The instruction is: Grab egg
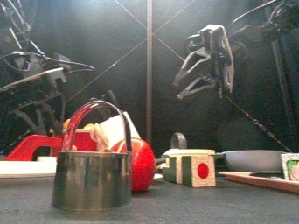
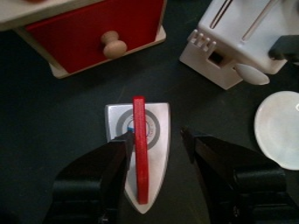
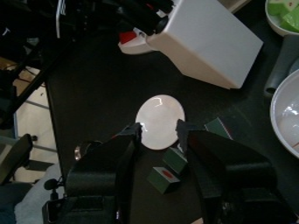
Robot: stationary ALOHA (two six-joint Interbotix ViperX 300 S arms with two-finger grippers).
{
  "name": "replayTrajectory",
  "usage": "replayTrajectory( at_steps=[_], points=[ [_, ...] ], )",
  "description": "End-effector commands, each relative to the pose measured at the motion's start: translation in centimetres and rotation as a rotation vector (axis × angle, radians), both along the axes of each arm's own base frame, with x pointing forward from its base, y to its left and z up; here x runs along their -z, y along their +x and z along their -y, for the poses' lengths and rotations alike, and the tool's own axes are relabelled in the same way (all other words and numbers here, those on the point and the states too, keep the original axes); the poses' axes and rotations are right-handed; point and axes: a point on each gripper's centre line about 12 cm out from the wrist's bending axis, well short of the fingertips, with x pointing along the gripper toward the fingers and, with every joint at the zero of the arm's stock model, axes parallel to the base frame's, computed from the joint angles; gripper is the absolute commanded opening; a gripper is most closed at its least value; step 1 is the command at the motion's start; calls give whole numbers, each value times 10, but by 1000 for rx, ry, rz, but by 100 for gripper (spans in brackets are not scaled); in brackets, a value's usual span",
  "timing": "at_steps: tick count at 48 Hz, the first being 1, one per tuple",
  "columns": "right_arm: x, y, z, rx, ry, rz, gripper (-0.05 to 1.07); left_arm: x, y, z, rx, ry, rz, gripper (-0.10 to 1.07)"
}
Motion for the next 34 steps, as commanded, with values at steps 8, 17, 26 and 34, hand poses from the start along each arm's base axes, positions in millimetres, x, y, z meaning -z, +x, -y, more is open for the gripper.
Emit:
replayTrajectory(
  at_steps=[8, 17, 26, 34],
  points=[
    [-7, -5, 4, 14, -4, 18, 77, -30, -6, -7, 56, 53, 102, 84],
    [-2, -9, 13, 46, -5, -24, 77, -57, -5, -10, 202, 134, 202, 84],
    [12, -11, 27, 105, -2, -129, 77, -75, 3, -6, 358, 214, 293, 84],
    [16, -9, 34, 133, -4, -196, 77, -87, 13, -10, 456, 317, 342, 84]
  ],
)
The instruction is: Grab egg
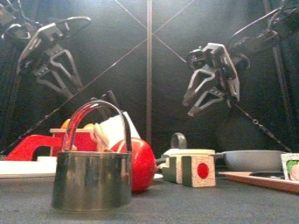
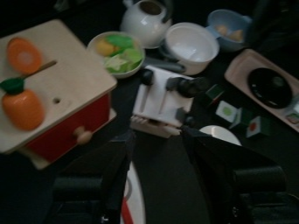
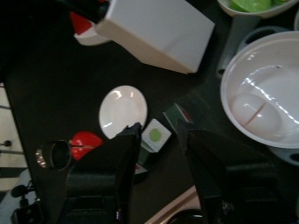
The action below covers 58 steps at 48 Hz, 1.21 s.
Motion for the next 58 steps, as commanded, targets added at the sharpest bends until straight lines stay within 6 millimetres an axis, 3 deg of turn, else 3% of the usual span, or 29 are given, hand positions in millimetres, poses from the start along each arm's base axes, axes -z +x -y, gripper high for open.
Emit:
replayTrajectory(
  at_steps=[1, 24, 35, 42, 49, 58],
  points=[
    [-13, 6, 4, 14, -8, 9, 77, -13, 7, -2, 53, 76, 50, 84],
    [-29, 15, 19, 82, -32, -164, 78, -22, 3, -40, -26, 193, 86, 84],
    [-14, 23, 53, 77, -194, -254, 80, -14, 1, -40, -11, 186, 65, 84],
    [-3, 21, 68, 110, -205, -326, 90, -11, -1, -38, 2, 182, 57, 84],
    [-3, 22, 70, 111, -206, -322, 100, -8, -6, -39, 8, 189, 56, 84],
    [-18, 19, 73, 119, -235, -307, 102, -10, -15, -40, 0, 170, 77, 84]
  ],
)
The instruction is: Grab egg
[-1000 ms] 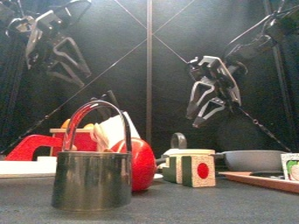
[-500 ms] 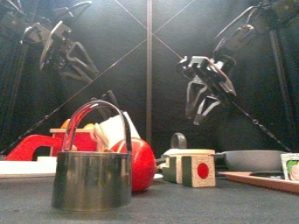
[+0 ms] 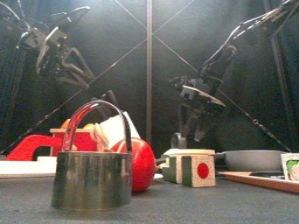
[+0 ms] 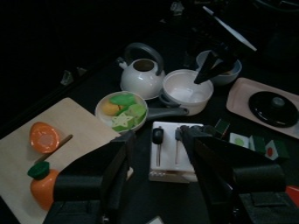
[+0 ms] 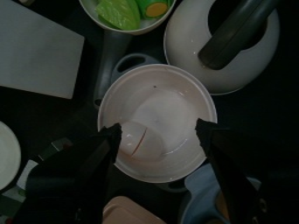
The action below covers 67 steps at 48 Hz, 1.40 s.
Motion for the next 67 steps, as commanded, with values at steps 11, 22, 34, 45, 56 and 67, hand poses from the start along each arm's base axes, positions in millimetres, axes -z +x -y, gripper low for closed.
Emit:
replayTrajectory(
  at_steps=[11, 22, 34, 45, 56, 67],
  points=[
    [-23, -1, 17, 65, -18, 19, 101, -14, -5, 1, -1, -36, 59, 84],
    [-30, 4, 29, 40, -20, -107, 101, -13, -7, -10, -40, -37, 58, 84],
    [-44, 13, 38, -191, 38, -123, 101, -7, -7, -11, -17, -63, 45, 84],
    [-28, 5, 44, -349, 19, -132, 101, -6, -7, -11, -13, -68, 41, 84],
    [-6, 3, 35, -435, 8, -124, 101, -2, -9, -11, -18, -74, 32, 84],
    [1, 1, 30, -470, 3, -141, 101, 1, -11, -13, -28, -74, 25, 84]
  ],
)
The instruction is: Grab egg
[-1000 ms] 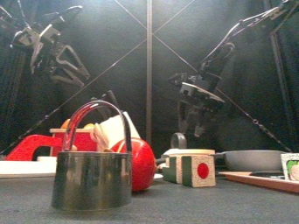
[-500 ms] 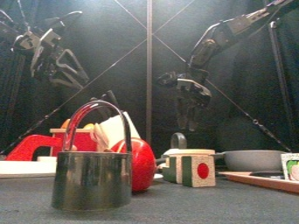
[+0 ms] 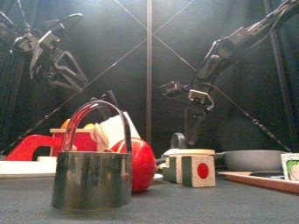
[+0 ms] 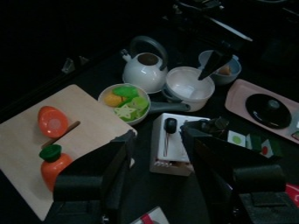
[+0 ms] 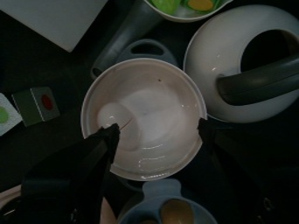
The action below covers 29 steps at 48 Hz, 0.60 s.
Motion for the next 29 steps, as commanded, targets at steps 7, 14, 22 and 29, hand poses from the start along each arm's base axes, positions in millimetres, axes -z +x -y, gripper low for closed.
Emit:
replayTrajectory(
  at_steps=[7, 14, 22, 29],
  points=[
    [-5, 6, -5, -28, -22, 24, 101, -1, 0, -3, -16, 3, 3, 84],
    [9, 11, -10, -52, -12, -14, 101, 2, -2, -5, -23, 4, -6, 84],
    [22, 15, -9, -62, -7, -47, 101, 2, -3, -8, -34, 4, -7, 84],
    [21, 18, -9, -71, -14, -49, 101, 3, -3, -7, -32, 4, -9, 84]
  ],
)
